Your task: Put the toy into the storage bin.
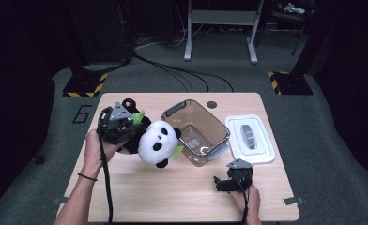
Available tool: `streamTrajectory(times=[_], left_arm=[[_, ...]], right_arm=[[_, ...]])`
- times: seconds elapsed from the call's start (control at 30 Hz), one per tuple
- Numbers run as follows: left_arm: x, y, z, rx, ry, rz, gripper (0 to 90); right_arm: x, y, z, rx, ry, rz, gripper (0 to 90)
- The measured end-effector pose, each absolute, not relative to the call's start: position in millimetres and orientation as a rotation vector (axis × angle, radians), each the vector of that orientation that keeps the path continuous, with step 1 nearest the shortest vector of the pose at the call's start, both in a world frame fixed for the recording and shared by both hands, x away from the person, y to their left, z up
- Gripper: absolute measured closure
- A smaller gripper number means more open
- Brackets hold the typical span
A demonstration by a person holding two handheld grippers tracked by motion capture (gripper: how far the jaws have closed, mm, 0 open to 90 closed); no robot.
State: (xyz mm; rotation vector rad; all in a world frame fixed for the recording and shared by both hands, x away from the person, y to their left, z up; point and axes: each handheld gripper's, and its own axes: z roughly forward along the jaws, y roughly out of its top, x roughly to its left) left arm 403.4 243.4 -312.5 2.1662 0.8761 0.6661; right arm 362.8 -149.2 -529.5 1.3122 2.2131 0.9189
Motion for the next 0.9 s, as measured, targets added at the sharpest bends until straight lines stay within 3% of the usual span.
streamTrajectory(times=[0.9], left_arm=[[436.1, 203.5, -286.7, 2.146, 0.734, 0.631, 76.3]], right_arm=[[362.8, -149.0, -529.6, 1.316, 2.211, 0.923, 0.0]])
